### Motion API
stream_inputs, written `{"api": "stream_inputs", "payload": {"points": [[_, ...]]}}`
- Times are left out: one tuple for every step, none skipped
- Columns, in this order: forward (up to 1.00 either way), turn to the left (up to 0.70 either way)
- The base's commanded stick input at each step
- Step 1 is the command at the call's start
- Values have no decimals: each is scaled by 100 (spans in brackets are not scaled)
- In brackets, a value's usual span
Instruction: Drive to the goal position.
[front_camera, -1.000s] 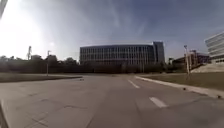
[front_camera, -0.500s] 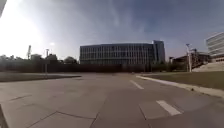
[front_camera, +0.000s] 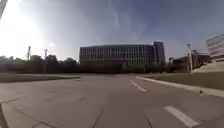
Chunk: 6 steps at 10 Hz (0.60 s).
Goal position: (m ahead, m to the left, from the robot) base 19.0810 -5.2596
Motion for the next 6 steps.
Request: {"api": "stream_inputs", "payload": {"points": [[70, 0], [70, 0], [70, 0], [70, 0], [70, 0], [70, 0]]}}
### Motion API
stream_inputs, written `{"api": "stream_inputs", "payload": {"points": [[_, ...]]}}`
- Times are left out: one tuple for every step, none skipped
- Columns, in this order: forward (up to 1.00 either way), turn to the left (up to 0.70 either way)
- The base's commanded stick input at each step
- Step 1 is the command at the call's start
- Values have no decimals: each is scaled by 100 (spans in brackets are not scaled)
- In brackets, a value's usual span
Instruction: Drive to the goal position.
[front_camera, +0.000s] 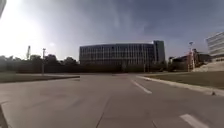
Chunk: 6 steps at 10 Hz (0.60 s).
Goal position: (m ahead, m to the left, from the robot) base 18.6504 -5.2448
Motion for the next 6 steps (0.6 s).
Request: {"api": "stream_inputs", "payload": {"points": [[70, 0], [70, 0], [70, 0], [70, 0], [70, 0], [70, 0]]}}
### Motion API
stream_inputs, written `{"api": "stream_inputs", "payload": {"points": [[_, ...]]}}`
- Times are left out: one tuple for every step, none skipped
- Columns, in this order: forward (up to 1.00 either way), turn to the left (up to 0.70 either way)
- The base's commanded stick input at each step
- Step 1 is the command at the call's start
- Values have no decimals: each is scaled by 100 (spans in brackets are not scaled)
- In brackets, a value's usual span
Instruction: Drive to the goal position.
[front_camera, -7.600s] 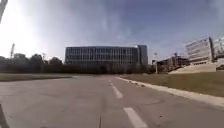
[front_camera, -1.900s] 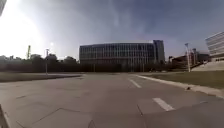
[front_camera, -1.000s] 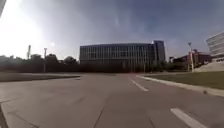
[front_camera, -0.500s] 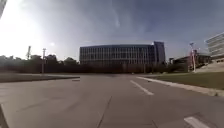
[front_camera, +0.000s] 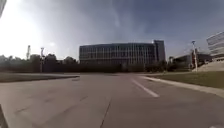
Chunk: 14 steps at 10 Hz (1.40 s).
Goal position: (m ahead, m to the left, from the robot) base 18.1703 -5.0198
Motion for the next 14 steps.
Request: {"api": "stream_inputs", "payload": {"points": [[70, 0], [70, 0], [70, 0], [70, 0], [70, 0], [70, 0], [70, 0], [70, 0], [70, 0], [70, 0], [70, 0], [70, 0], [70, 0], [70, 0]]}}
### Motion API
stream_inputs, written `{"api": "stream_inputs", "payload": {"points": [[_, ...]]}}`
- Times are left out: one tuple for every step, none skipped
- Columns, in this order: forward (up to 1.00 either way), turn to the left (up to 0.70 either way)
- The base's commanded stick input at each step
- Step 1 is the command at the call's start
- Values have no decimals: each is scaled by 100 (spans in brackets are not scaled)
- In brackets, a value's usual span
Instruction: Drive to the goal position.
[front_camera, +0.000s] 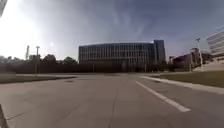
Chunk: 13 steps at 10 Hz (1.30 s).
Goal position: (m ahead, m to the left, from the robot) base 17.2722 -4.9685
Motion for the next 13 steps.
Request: {"api": "stream_inputs", "payload": {"points": [[70, 0], [70, 0], [70, 0], [70, 0], [70, 0], [70, 0], [70, 0], [70, 0], [70, 0], [70, 0], [70, 0], [70, 0], [70, 0]]}}
